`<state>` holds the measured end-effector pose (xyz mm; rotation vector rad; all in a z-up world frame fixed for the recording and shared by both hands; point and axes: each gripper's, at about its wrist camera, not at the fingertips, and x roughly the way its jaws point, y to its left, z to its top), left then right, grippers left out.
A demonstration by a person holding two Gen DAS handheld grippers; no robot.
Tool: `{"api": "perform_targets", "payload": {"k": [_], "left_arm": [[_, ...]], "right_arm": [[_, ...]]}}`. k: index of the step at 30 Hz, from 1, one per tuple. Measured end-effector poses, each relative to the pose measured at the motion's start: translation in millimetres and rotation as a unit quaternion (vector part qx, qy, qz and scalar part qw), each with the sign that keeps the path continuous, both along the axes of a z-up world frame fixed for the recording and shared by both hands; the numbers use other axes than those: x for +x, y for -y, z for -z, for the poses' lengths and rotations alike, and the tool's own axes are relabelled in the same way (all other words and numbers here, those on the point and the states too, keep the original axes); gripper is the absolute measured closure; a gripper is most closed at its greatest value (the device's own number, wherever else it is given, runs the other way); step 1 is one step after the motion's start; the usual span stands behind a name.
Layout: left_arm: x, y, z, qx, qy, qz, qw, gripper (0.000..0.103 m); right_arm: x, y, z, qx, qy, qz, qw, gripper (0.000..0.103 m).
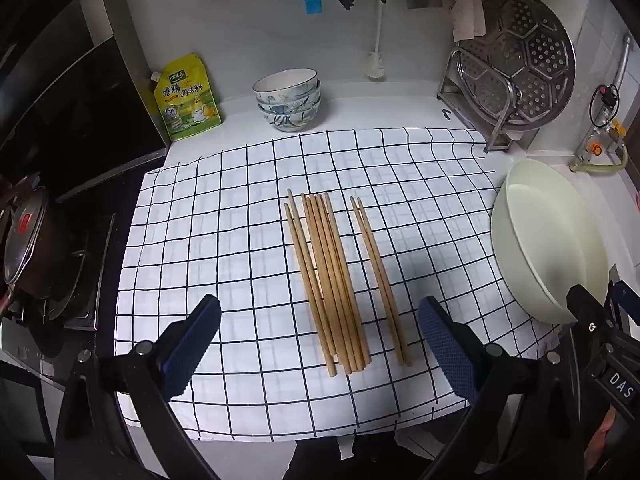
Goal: Organize utensils
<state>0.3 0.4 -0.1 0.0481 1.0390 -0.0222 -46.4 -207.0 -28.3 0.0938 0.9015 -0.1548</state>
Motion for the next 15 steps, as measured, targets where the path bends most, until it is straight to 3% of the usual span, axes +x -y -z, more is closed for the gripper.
{"api": "perform_targets", "payload": {"k": [15], "left_arm": [[3.3, -5.0, -5.9, 0.0, 0.001, -0.003, 1.0, 0.006]], "right_arm": [[2.2, -2.0, -1.1, -0.002, 0.002, 0.0, 1.0, 0.009]]}}
